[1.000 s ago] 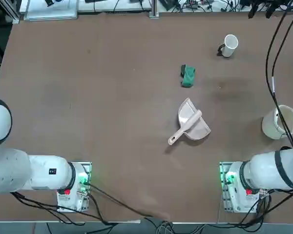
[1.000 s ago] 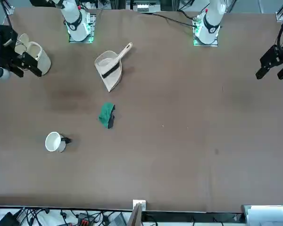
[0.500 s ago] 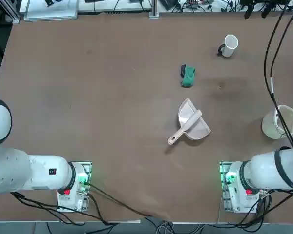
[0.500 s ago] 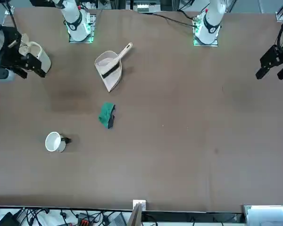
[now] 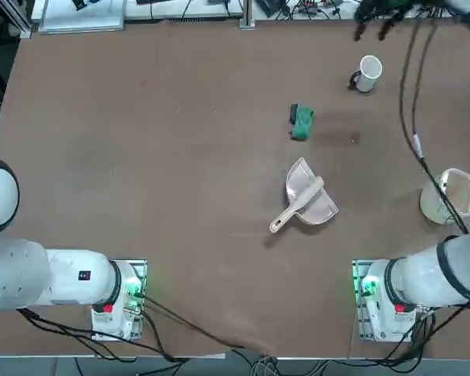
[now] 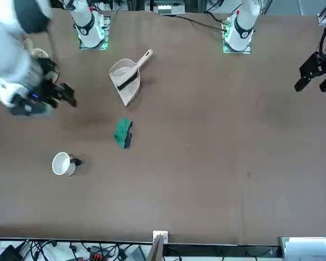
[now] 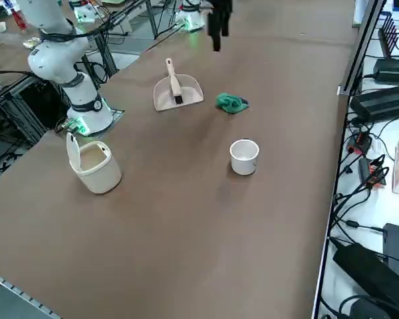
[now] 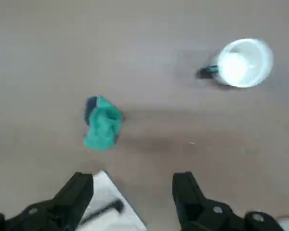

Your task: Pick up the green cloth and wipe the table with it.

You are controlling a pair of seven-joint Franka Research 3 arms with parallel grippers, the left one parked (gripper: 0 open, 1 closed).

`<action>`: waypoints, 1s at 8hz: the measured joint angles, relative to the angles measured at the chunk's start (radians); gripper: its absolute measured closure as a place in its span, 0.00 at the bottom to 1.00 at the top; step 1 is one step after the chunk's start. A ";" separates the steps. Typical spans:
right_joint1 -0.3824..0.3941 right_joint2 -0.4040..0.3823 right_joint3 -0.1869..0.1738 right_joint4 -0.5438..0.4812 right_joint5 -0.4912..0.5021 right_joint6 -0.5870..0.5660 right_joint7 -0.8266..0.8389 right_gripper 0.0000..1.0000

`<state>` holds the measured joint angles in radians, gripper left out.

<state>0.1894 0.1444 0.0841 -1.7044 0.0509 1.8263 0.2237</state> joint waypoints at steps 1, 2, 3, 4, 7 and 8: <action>0.063 0.046 0.003 -0.047 0.000 0.087 0.052 0.00; 0.117 0.094 0.003 -0.087 0.000 0.167 0.098 0.00; 0.160 0.149 0.003 -0.109 0.000 0.232 0.140 0.00; 0.186 0.200 0.003 -0.116 0.000 0.268 0.167 0.00; 0.194 0.283 -0.006 -0.170 -0.004 0.384 0.171 0.00; 0.192 0.293 -0.010 -0.211 -0.009 0.433 0.171 0.00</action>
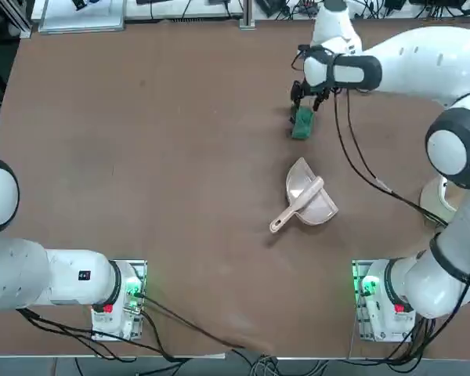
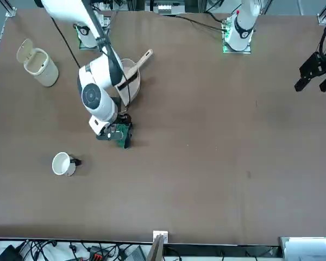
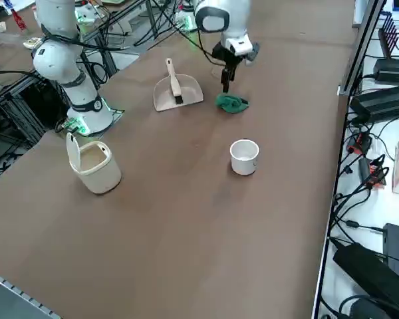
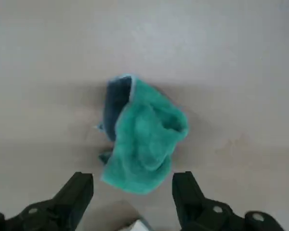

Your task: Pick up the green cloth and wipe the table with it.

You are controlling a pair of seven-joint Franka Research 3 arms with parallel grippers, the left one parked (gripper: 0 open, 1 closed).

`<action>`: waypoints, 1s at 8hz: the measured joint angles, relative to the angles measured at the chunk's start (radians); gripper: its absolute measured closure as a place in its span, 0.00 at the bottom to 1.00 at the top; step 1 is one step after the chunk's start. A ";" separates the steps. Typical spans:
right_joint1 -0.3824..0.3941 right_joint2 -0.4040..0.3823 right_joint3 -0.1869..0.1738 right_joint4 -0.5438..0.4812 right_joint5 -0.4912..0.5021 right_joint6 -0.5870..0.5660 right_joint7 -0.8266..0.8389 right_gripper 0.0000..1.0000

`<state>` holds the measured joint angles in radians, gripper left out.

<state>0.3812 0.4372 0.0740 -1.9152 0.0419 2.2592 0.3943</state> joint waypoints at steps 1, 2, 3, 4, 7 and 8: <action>-0.002 0.007 -0.004 -0.030 -0.001 0.031 -0.001 0.00; -0.003 0.018 -0.007 -0.043 -0.001 0.057 -0.001 0.00; -0.003 0.031 -0.009 -0.047 -0.001 0.082 -0.001 0.00; -0.004 0.043 -0.010 -0.047 -0.001 0.103 0.000 0.00; -0.003 0.081 -0.009 -0.046 0.002 0.251 0.053 0.00; 0.000 0.102 -0.008 -0.046 0.002 0.292 0.072 0.00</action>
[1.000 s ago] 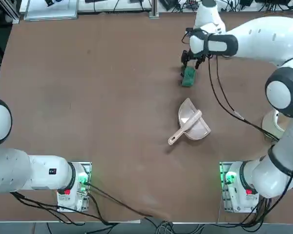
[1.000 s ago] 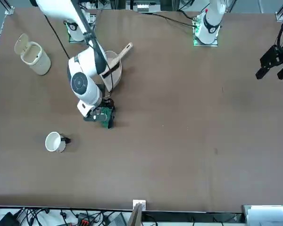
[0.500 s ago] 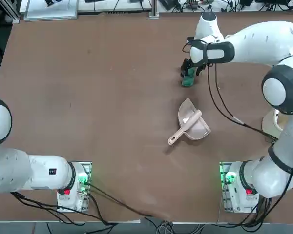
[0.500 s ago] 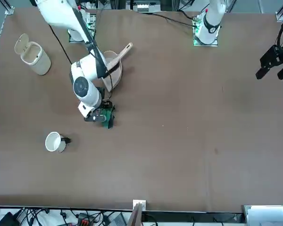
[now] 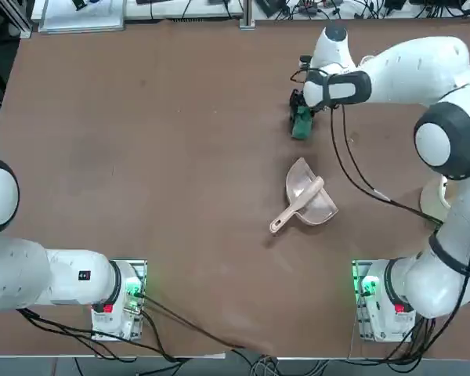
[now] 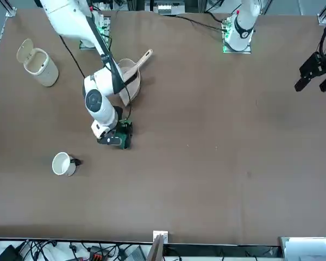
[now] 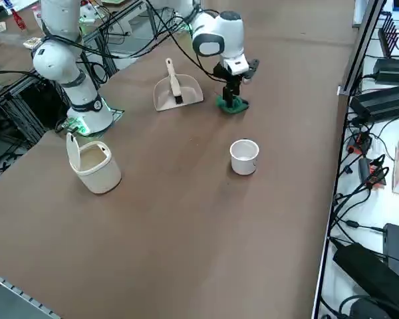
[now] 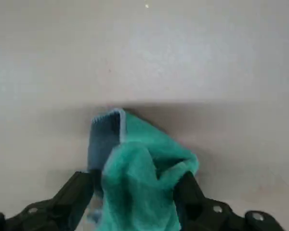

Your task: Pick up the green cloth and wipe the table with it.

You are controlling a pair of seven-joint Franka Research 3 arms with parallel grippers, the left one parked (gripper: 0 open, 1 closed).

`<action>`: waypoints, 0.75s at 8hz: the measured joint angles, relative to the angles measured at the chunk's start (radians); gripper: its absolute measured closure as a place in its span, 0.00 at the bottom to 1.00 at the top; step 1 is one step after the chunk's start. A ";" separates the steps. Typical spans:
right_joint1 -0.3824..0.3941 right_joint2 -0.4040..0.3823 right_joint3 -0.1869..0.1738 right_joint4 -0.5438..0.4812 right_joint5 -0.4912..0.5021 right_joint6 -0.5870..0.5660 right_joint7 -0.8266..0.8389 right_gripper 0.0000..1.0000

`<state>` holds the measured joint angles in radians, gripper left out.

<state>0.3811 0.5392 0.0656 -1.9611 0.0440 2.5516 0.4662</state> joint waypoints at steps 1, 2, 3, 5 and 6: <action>0.001 0.013 0.001 0.001 0.000 0.014 0.003 0.00; 0.002 0.017 0.001 0.001 0.000 0.015 0.003 0.01; 0.003 0.016 0.001 0.002 -0.002 0.006 0.003 0.03; 0.006 0.016 0.002 0.004 -0.003 -0.036 0.002 0.35; 0.007 0.013 0.002 0.009 -0.003 -0.051 0.002 0.54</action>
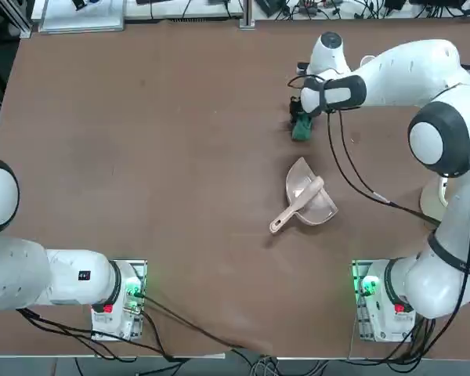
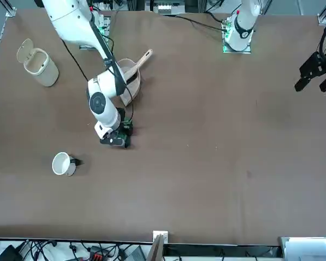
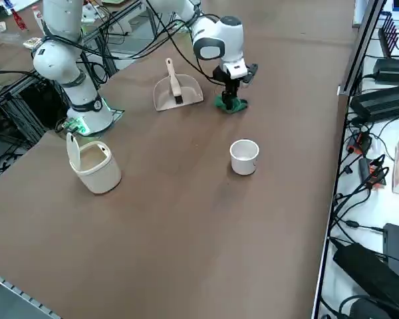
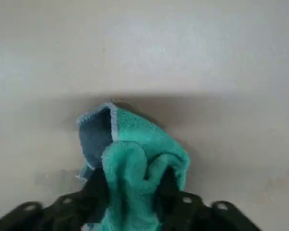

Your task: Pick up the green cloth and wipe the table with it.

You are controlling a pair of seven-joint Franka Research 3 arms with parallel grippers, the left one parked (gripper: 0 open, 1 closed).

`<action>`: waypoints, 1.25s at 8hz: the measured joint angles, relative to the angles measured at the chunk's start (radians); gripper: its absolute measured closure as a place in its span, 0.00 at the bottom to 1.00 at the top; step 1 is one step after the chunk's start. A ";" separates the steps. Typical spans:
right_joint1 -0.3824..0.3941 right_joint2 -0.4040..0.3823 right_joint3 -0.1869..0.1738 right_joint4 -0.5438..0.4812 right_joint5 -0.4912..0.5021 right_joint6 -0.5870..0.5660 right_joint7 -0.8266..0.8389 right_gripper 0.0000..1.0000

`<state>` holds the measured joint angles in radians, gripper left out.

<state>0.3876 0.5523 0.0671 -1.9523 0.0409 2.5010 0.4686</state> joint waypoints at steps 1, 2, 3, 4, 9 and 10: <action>0.000 -0.002 -0.001 0.005 0.000 -0.017 0.000 0.69; 0.000 -0.003 -0.002 0.016 0.000 -0.052 0.000 0.75; -0.001 -0.004 -0.006 0.040 -0.010 -0.122 0.000 0.78; -0.002 -0.006 -0.016 0.077 -0.023 -0.210 0.000 0.78; -0.053 -0.056 -0.085 0.100 -0.049 -0.473 -0.136 0.84; -0.086 -0.055 -0.089 0.066 -0.068 -0.468 -0.206 0.84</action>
<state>0.3013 0.4969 -0.0218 -1.8859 -0.0267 2.0326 0.2625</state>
